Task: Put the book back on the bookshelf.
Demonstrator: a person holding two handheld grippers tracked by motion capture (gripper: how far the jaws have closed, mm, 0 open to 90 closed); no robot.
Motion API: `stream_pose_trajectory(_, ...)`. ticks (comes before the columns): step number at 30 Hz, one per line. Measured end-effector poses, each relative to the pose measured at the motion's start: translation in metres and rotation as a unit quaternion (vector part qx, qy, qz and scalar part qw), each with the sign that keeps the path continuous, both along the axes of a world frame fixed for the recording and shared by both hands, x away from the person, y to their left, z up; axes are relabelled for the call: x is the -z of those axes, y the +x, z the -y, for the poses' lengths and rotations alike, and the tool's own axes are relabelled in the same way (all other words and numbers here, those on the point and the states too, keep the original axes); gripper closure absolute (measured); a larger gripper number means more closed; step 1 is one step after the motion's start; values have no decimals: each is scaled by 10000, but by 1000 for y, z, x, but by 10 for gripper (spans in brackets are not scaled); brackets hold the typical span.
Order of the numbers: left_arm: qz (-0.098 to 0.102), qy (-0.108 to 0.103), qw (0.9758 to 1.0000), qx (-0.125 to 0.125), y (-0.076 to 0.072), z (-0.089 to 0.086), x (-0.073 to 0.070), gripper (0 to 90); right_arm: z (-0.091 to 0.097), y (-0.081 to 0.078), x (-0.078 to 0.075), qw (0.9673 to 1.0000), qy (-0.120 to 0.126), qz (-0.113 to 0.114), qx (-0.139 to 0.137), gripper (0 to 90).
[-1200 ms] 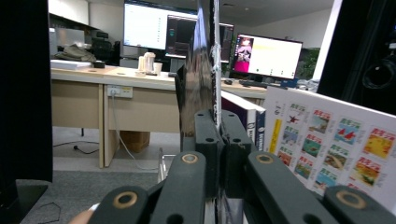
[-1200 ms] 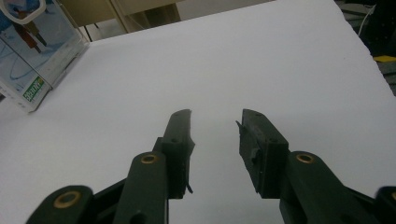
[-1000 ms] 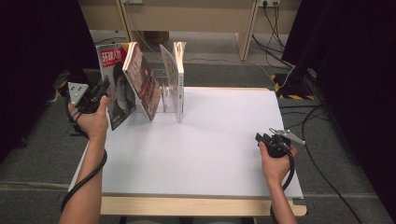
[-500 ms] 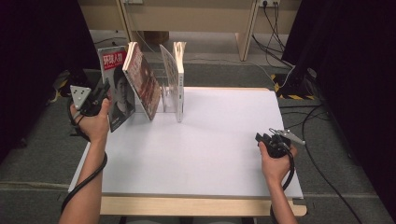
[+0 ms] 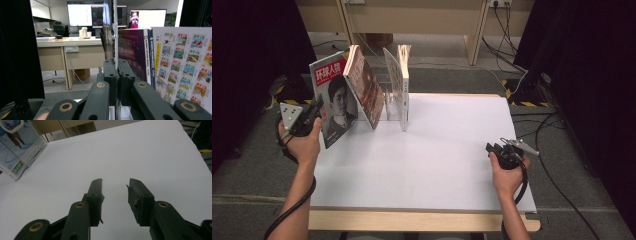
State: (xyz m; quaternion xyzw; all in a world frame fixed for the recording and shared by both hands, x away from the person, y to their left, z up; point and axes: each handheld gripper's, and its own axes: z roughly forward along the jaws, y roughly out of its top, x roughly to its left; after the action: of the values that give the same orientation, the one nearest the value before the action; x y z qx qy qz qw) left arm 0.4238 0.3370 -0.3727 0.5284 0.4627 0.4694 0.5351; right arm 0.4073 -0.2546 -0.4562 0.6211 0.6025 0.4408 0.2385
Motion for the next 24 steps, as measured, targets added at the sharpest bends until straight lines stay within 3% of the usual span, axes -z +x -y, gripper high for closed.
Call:
stream_pose_trajectory(10, -212, 151, 9996, 85, -20, -11, 12, 861, -1, -1, -1, 10000, 53, -23, 35, 640)
stream_pose_trajectory(19, -505, -67, 9986, 109, -26, -16, 34, 862, 0, -1, -1, 10000, 19, -1, 29, 640)
stream_pose_trajectory(24, -505, -193, 9985, 131, -30, -19, 39, 861, 0, -1, 0, 10000, 55, -13, 52, 640)
